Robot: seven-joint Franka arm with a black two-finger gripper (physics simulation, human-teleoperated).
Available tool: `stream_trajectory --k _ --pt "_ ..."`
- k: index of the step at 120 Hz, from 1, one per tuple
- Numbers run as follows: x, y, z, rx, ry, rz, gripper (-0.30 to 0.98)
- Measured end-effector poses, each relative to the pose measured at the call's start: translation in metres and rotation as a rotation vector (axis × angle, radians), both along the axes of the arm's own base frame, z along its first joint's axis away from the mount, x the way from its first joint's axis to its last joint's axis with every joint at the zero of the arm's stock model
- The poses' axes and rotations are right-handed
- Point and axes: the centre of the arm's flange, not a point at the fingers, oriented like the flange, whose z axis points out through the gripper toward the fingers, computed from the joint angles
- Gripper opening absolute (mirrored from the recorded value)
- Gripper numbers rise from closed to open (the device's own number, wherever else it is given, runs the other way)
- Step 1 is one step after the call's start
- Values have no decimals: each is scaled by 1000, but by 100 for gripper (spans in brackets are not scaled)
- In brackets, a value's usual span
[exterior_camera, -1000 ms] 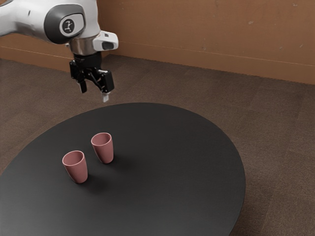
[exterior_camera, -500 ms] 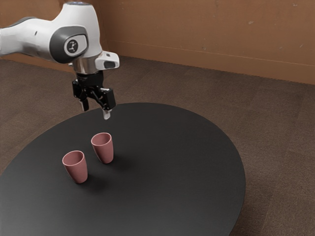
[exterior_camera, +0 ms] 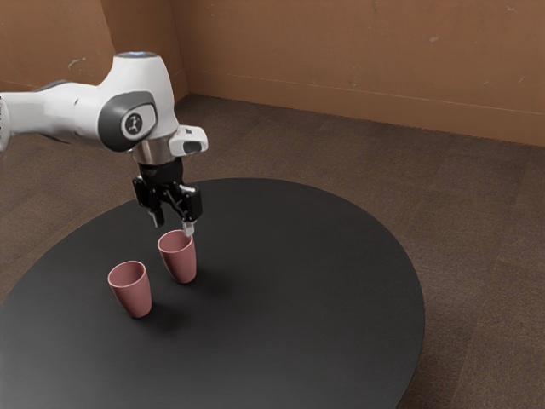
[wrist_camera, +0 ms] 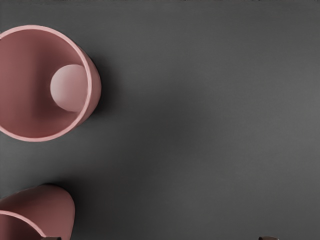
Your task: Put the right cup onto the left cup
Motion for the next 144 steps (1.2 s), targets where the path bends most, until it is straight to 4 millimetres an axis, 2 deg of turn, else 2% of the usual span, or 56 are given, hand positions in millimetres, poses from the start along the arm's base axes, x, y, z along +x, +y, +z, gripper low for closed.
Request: stream_trajectory --k 15,38,71,90,117,144 --pt "6 2 -12 -7 -3 9 46" --pt "14 -8 -32 -15 5 0 43" --pt "21 -2 -49 -26 9 19 41" --pt "26 3 -62 -27 15 31 40" --pt "41 10 -66 -20 -4 35 39" --pt "55 27 -83 -12 5 46 39"
